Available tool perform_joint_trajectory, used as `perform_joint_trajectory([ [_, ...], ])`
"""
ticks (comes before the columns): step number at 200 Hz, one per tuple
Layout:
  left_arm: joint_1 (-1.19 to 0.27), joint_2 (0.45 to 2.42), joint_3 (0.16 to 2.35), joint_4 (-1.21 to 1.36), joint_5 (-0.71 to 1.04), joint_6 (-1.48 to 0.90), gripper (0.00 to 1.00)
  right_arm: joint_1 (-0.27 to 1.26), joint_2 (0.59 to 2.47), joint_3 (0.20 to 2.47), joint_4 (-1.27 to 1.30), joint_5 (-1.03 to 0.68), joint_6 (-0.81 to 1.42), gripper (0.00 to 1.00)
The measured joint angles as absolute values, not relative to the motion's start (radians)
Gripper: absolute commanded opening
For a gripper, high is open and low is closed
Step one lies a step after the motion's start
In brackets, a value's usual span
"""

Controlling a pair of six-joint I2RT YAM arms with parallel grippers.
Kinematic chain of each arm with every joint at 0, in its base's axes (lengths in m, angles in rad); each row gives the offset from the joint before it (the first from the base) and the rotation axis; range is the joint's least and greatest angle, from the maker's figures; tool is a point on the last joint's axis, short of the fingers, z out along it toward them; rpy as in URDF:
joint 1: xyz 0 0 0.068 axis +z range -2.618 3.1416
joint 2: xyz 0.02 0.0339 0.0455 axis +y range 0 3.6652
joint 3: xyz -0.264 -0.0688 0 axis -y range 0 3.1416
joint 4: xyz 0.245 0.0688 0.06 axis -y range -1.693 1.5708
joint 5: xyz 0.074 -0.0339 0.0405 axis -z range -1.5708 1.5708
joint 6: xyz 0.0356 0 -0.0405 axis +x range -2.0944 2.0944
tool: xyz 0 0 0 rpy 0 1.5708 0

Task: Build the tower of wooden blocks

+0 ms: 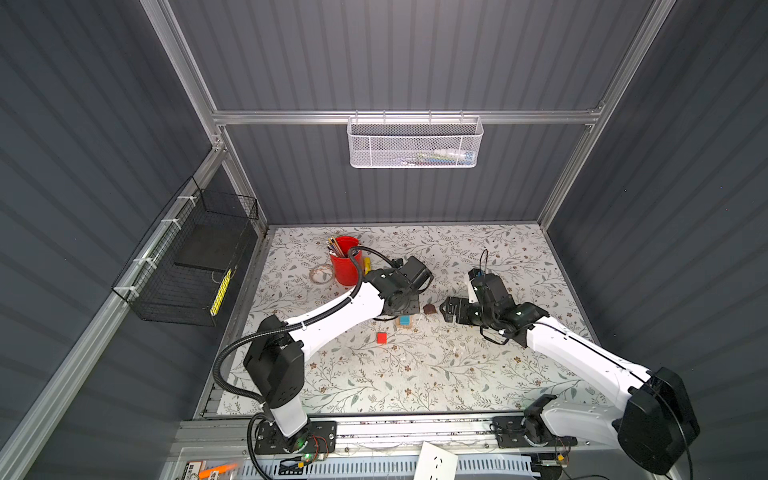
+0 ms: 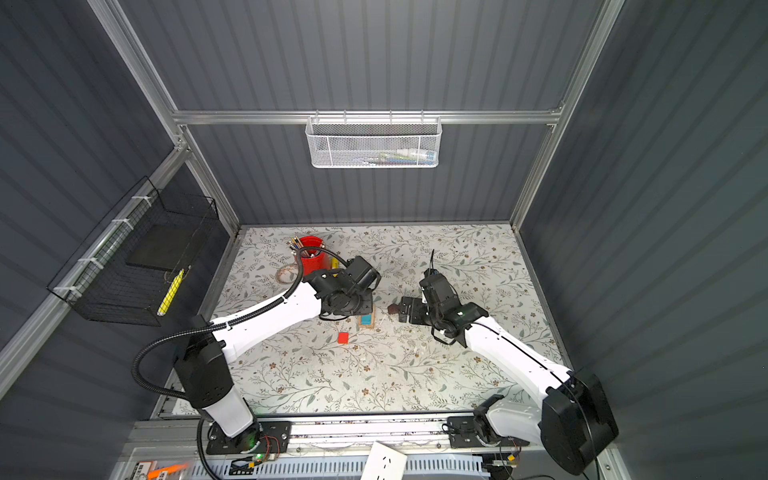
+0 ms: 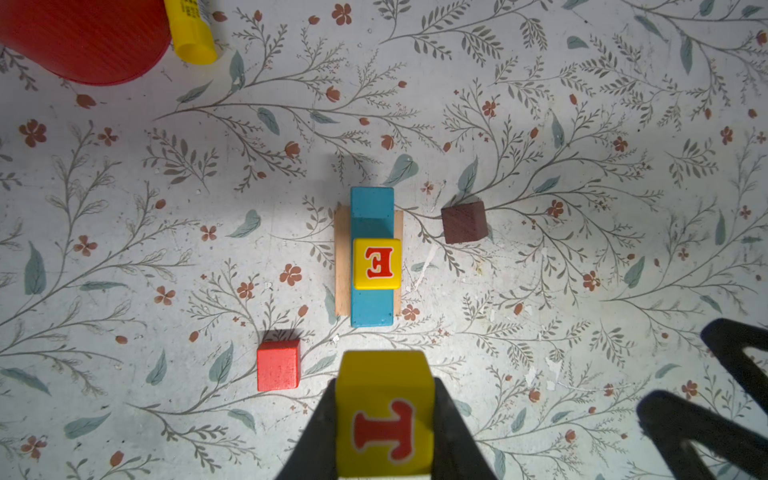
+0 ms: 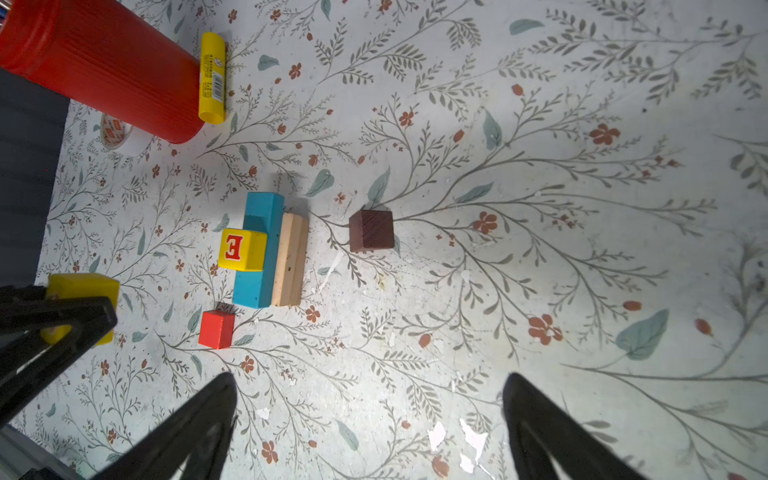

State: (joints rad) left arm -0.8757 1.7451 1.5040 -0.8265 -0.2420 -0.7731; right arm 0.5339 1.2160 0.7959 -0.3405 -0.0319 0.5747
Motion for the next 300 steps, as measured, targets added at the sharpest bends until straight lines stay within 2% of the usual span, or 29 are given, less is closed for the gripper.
perform_joint_trajectory([
  [112,-0.876,1.956,1.625,-0.883,-0.297,-0.713,0.12,0.477,1.184,0.751,-0.310,-0.072,0.606,0.99],
  [300,-0.847,1.978,1.613,-0.813,-0.307,-0.706,0.16,0.463,1.184,0.748,-0.307,-0.084,0.611,0.99],
])
